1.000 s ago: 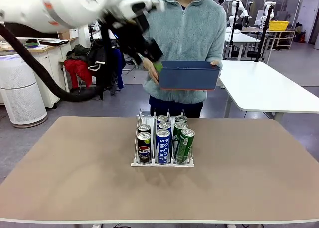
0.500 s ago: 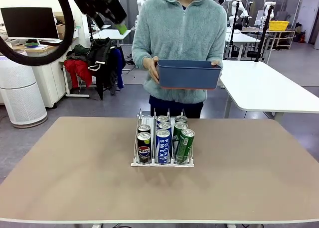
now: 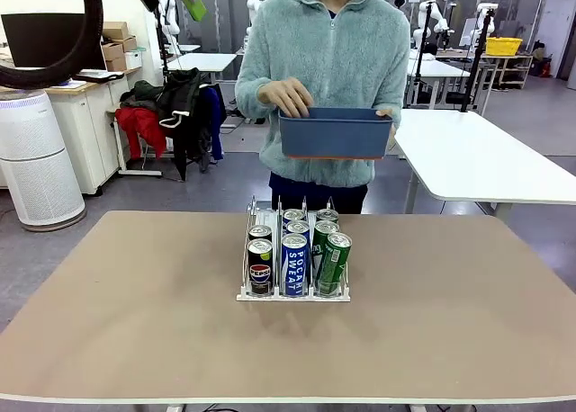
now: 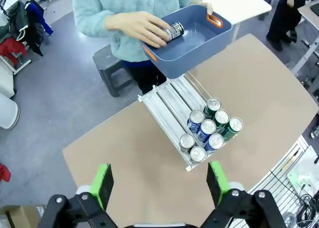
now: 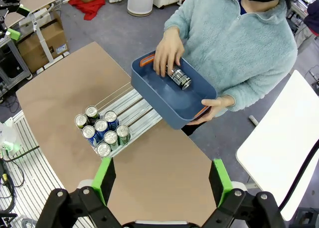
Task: Fill the beverage cans into the dispenser.
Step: Pick up the Pepsi coke handed by the human.
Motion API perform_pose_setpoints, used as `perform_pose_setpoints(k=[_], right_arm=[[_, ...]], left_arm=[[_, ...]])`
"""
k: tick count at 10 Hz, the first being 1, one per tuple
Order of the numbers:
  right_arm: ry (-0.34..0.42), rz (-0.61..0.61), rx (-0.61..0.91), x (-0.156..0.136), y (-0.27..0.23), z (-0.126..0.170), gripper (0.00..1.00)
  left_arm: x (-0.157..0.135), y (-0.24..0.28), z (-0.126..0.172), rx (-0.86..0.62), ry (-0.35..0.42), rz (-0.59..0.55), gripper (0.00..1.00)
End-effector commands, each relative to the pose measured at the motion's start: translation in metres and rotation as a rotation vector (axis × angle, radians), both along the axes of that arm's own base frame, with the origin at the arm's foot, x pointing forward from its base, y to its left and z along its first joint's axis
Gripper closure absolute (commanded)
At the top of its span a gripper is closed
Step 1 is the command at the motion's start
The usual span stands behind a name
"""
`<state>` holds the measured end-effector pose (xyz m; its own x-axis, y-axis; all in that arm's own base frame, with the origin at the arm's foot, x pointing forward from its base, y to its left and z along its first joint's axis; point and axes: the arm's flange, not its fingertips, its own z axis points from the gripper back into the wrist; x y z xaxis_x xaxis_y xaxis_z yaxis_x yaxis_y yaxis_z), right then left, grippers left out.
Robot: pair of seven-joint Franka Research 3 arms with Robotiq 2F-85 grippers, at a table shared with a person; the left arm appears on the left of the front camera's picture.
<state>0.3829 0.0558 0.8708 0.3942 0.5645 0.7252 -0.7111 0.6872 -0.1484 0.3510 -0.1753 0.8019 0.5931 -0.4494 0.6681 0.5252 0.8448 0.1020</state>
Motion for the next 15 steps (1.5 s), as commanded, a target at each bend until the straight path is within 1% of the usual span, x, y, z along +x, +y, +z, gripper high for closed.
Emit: perform_pose_setpoints(k=[1, 2, 3, 15], right_arm=[[0.000, 0.012, -0.006, -0.001, 0.001, 0.000, 0.00], [0.000, 0.012, -0.006, -0.001, 0.001, 0.000, 0.00], [0.000, 0.012, -0.006, -0.001, 0.001, 0.000, 0.00], [0.000, 0.012, -0.006, -0.001, 0.001, 0.000, 0.00]], left_arm=[[-0.002, 0.006, -0.008, -0.003, 0.016, 0.006, 0.00], [0.003, 0.004, -0.016, 0.005, 0.018, -0.012, 0.00], [0.000, 0.003, 0.000, -0.003, 0.001, 0.005, 0.00], [0.000, 0.003, 0.000, -0.003, 0.001, 0.005, 0.00]])
